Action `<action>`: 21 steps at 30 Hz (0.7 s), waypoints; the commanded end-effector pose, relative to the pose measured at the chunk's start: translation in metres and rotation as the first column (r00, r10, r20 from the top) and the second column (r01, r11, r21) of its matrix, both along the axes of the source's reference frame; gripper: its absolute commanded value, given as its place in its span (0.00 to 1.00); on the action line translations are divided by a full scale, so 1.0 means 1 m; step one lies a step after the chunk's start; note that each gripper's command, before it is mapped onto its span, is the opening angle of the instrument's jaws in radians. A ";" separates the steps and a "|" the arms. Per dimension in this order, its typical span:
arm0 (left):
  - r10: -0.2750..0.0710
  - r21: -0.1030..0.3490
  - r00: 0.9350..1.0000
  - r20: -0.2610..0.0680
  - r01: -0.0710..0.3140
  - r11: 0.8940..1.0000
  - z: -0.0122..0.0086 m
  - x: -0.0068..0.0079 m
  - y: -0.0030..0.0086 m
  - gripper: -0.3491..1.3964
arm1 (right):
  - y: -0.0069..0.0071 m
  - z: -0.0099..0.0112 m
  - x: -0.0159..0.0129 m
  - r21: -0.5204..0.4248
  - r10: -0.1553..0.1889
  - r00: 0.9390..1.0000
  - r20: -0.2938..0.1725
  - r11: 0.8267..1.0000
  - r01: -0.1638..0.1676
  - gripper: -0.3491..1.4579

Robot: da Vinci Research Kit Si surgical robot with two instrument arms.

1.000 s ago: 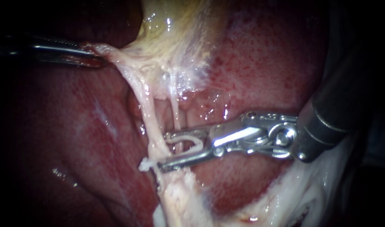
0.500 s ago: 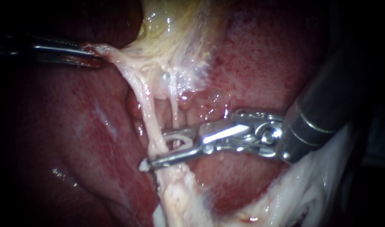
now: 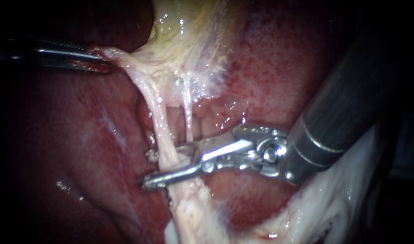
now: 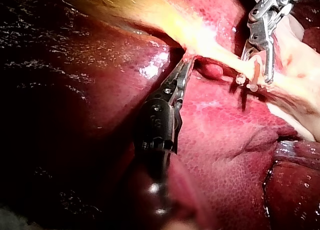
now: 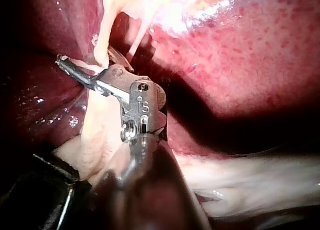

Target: Clipping second clip left tube

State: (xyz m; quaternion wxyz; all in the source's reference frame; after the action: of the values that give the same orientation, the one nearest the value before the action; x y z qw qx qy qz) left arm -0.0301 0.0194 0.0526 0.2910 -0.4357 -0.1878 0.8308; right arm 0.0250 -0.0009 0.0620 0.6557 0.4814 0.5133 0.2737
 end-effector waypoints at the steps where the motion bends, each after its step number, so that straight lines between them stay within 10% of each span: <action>1: 0.000 0.000 1.000 0.000 0.000 1.000 0.0000 0.0000 0.0000 0.00 | -0.0002 -0.0005 0.0002 0.000 -0.013 1.000 -0.015 1.000 0.013 0.47; 21: 0.000 0.000 1.000 0.000 0.000 1.000 0.0001 0.0000 0.0000 0.00 | 0.0000 -0.0032 -0.0006 0.014 -0.044 0.996 -0.074 0.999 0.045 0.26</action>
State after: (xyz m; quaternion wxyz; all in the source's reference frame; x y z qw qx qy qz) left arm -0.0301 0.0194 0.0527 0.2910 -0.4357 -0.1876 0.8308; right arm 0.0244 -0.0008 0.0588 0.6384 0.5079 0.5240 0.2448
